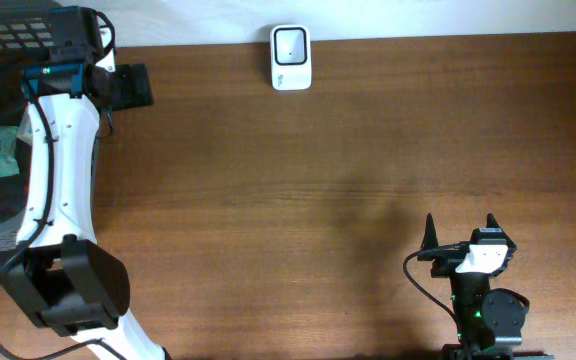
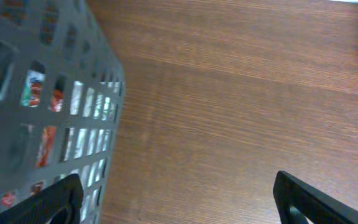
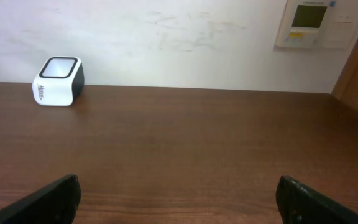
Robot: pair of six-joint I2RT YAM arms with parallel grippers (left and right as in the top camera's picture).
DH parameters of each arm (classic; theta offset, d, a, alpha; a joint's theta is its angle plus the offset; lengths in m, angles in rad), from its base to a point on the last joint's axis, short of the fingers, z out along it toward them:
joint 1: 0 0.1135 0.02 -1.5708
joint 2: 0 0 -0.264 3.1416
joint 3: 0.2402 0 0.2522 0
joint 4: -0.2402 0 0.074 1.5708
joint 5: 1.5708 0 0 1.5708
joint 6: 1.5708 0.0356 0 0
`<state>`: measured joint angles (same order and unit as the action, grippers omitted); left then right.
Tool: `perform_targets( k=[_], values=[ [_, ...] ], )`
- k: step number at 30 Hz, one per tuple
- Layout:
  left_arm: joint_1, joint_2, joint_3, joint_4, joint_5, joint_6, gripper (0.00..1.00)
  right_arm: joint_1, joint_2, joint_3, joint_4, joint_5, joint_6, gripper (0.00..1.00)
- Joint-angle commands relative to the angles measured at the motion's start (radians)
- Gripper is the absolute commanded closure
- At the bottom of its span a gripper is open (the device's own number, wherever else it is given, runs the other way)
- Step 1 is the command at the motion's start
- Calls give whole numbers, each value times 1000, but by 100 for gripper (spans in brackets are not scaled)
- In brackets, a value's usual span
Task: Scan the item barcode
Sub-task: 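Move the left gripper over the grey basket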
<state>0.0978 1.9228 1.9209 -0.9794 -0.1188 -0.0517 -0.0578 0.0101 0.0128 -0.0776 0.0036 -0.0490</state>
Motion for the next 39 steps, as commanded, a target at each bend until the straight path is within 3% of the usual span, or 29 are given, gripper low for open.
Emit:
perform_targets(
  k=[1, 20, 22, 24, 32, 39],
  values=[
    [5, 37, -2, -6, -55, -13, 1, 5, -6, -7, -4, 8, 1, 1],
    [22, 78, -3, -45, -43, -39, 1, 5, -6, -7, -4, 9, 1, 1],
    [41, 76, 2, -37, 26, -34, 2, 5, -6, -7, -4, 8, 1, 1],
    [40, 48, 59, -50, 98, -8, 6, 5, -6, -7, -4, 8, 1, 1],
    [13, -157, 223, -55, 146, -8, 3, 5, -6, -7, -4, 8, 1, 1],
    [114, -195, 223, -59, -44, -61, 0, 5, -6, -7, -4, 9, 1, 1]
  ],
)
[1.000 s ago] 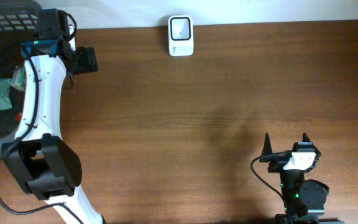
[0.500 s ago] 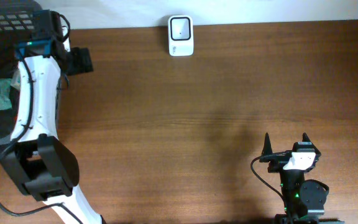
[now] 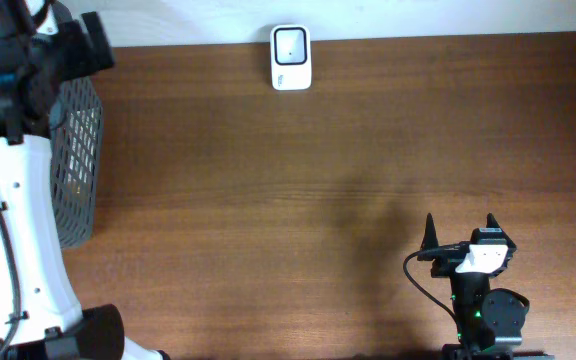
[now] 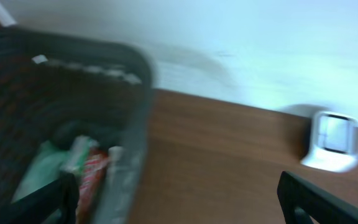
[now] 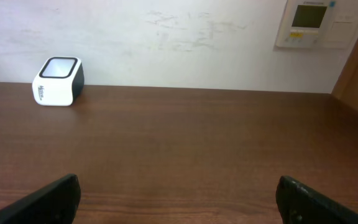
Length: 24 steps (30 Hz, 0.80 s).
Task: Scan the item barcode
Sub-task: 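Move the left gripper over the grey basket, then lower the left gripper into the basket and grasp the white conditioner tube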
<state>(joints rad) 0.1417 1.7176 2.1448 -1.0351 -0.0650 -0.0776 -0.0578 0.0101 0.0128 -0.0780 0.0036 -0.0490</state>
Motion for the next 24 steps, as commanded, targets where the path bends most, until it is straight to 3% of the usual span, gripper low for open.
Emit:
perform_targets(
  k=[1, 7, 18, 24],
  values=[
    [113, 11, -1, -9, -97, -44, 1, 5, -6, -7, -4, 8, 1, 1],
    [250, 60, -2, -73, -80, -68, 5, 5, -6, -7, -4, 8, 1, 1],
    [250, 311, -3, -158, -79, -68, 3, 5, -6, -7, -4, 8, 1, 1],
    [261, 337, -3, -189, -126, -74, 9, 5, -6, -7, -4, 8, 1, 1]
  ],
)
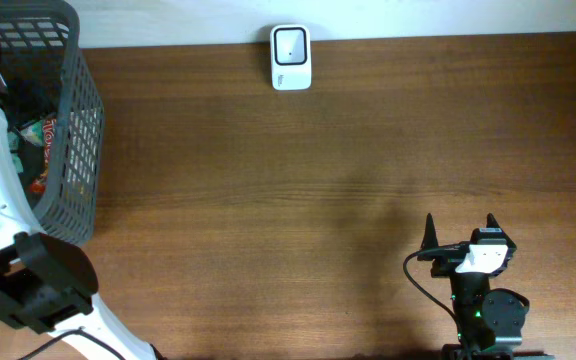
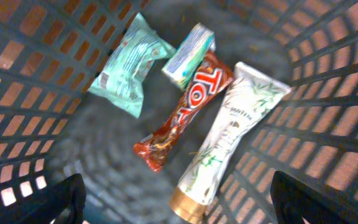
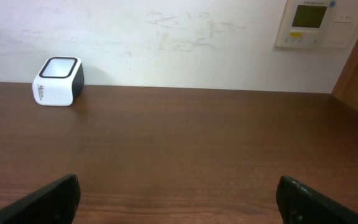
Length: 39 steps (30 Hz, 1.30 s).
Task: Scan the item barcode
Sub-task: 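Lower the left gripper into the basket and grasp the white conditioner tube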
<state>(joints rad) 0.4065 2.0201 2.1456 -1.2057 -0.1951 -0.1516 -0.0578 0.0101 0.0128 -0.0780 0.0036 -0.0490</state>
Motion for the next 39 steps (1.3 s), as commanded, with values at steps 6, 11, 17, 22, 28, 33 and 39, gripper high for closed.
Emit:
perform_targets(
  k=[6, 11, 17, 22, 28, 33, 39],
  values=[
    [-4, 48, -4, -62, 1, -20, 15, 5, -6, -7, -4, 8, 1, 1],
    [-4, 104, -5, -103, -56, -73, 13, 5, -6, -7, -4, 8, 1, 1],
    [-4, 154, -5, -117, -56, -84, 9, 5, -6, -7, -4, 8, 1, 1],
    [24, 185, -5, -118, -56, -84, 8, 5, -6, -7, -4, 9, 1, 1],
    [74, 185, -5, -127, 0, -87, 11, 5, -6, -7, -4, 8, 1, 1],
    [67, 187, -20, -122, 5, -87, 12, 5, -6, -7, -4, 8, 1, 1],
    [61, 187, -122, -73, 29, -87, 14, 5, -6, -7, -4, 8, 1, 1]
  ],
)
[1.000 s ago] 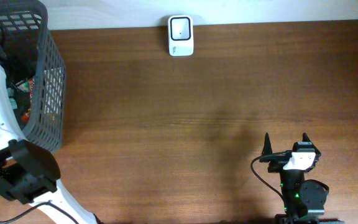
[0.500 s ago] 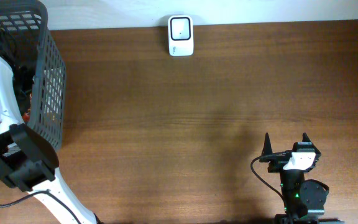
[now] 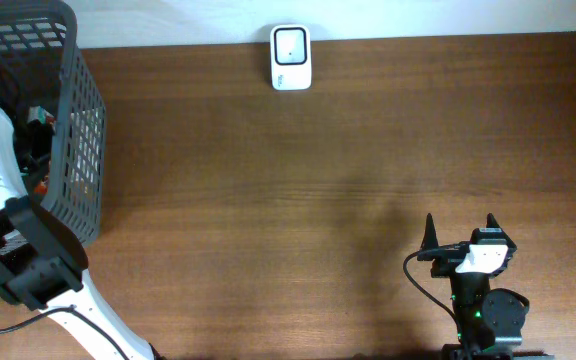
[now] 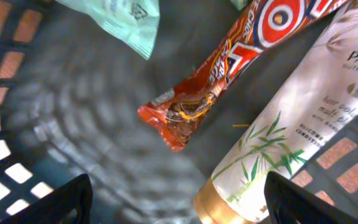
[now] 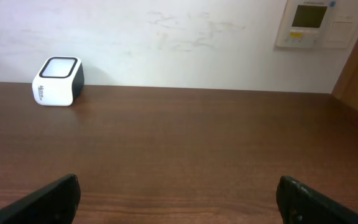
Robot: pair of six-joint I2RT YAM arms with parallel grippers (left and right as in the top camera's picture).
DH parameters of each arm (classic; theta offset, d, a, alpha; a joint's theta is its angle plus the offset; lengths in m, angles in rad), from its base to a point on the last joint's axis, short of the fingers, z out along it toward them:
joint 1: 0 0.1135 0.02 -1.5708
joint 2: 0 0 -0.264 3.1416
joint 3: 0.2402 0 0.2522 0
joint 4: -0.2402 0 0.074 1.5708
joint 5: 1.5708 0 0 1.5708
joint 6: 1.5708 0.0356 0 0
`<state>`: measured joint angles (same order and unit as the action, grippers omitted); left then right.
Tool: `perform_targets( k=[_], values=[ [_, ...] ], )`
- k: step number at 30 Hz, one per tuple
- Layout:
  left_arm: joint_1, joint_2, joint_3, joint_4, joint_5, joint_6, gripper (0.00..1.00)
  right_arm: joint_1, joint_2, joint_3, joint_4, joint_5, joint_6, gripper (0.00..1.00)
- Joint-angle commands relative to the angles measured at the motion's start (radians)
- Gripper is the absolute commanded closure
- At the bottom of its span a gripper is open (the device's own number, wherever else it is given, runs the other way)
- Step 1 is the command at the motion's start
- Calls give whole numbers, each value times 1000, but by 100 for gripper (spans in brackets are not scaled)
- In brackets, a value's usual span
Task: Scan the item barcode
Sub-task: 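Lower the left gripper into the basket and grasp the white conditioner tube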
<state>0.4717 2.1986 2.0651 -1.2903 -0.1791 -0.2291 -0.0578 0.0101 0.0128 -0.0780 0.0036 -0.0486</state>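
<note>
My left gripper (image 4: pixel 178 208) is open, low inside the dark mesh basket (image 3: pixel 68 120) at the table's left. Just beyond its fingers lie a red chocolate bar wrapper (image 4: pixel 229 74), a white tube with a gold cap (image 4: pixel 278 143) and a pale green packet (image 4: pixel 120 15); nothing is between the fingers. The white barcode scanner (image 3: pixel 290 57) stands at the table's far edge, also seen as the scanner (image 5: pixel 58 81) in the right wrist view. My right gripper (image 5: pixel 178 199) is open and empty at the near right, low over the bare wood.
The left arm reaches down into the basket over its rim. A wall with a mounted panel (image 5: pixel 316 23) runs behind the table's far edge. The wooden tabletop (image 3: pixel 348 190) lies between scanner and right gripper.
My left gripper has gone lower into the basket; the chocolate bar and the tube now fill the wrist view from much closer. It stays open. The right arm has not moved.
My left gripper was first open beside the basket's outer wall, over the table. Then it was above the basket's rim, looking across to the scanner. Then it pointed down at the items inside, and now it hangs close over them, still open.
</note>
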Motion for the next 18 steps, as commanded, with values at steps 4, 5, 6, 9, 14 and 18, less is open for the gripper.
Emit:
perform_targets(
  k=[4, 5, 6, 9, 14, 18],
  values=[
    [2, 8, -56, 36, -32, -9, 14, 5, -6, -7, -4, 8, 1, 1],
    [6, 8, -56, 48, -32, -9, 14, 5, -6, -7, -4, 8, 1, 1],
    [18, 8, -56, 71, -40, -9, 14, 5, -6, -7, -4, 8, 1, 1],
    [50, 8, -57, 114, -54, 10, 16, 5, -6, -7, -4, 8, 1, 1],
    [58, 12, -84, 215, 95, 153, 12, 5, -6, -7, -4, 8, 1, 1],
    [27, 12, -88, 239, 171, 224, 15, 5, -6, -7, -4, 8, 1, 1]
  ],
)
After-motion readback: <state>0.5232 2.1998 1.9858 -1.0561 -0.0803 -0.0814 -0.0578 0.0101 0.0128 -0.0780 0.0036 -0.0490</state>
